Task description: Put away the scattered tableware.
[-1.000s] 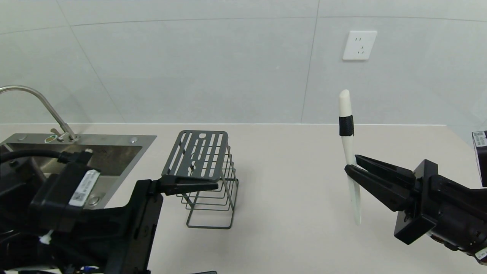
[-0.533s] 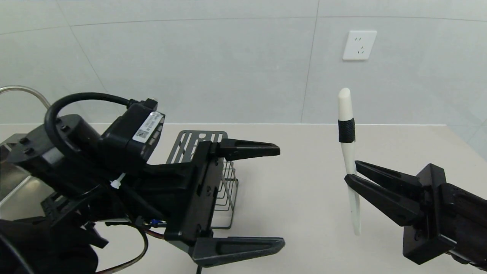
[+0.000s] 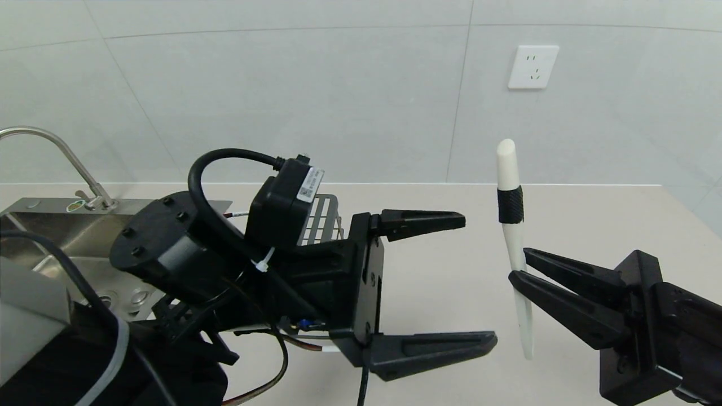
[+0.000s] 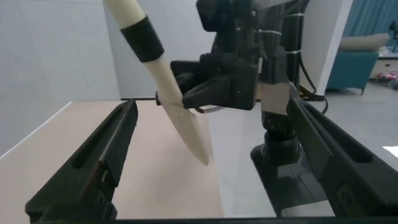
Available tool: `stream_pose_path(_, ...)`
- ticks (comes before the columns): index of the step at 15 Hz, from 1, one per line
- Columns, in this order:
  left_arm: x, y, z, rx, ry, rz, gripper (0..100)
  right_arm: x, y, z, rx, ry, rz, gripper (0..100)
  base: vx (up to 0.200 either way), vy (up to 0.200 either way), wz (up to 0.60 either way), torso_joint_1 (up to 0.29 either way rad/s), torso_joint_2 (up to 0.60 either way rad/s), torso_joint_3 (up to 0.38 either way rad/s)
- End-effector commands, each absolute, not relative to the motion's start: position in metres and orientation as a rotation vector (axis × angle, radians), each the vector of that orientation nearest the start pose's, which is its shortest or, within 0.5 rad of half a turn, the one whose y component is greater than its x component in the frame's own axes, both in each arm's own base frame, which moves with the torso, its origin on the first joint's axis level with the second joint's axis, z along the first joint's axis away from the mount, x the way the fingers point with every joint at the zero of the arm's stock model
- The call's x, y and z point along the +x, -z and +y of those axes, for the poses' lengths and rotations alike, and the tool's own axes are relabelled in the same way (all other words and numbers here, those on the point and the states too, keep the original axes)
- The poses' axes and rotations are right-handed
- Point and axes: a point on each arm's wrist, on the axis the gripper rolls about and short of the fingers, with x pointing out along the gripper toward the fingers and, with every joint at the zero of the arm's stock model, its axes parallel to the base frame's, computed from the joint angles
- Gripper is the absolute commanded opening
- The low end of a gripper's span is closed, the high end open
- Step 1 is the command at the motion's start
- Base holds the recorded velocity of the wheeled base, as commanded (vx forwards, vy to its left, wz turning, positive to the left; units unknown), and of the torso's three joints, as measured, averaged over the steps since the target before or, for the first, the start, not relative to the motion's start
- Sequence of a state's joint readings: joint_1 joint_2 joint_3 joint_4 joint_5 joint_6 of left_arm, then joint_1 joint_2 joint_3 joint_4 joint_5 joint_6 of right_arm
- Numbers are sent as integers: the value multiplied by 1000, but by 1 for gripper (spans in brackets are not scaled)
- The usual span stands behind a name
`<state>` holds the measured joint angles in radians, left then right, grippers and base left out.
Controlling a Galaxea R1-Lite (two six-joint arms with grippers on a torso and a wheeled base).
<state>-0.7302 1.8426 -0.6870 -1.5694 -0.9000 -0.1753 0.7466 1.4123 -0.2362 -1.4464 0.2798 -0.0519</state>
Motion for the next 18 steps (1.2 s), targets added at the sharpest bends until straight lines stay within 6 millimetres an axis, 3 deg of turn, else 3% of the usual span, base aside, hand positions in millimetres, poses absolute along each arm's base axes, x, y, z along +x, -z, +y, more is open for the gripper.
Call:
stream_pose_path(1,227,-200,-228,-109,1627,-336,100,133,-191,132,18,-1014,-301,0,0,0,0,0,0,0)
stream_pose_path(3,235,-208,-234,-145,1620,-350,100,131,-191,134,20,-1029,-300,0,0,0,0,0,0,0)
stream_pose_path(6,230,-215,-240,-193,1658,-328,100,130,-191,135,22,-1038,-301,0,0,0,0,0,0,0)
stream_pose_path(11,217,-206,-260,-207,1724,-297,100,130,-190,136,23,-1041,-303,0,0,0,0,0,0,0)
stream_pose_path(18,218,-205,-261,-206,1724,-294,100,129,-189,138,22,-1052,-301,0,0,0,0,0,0,0)
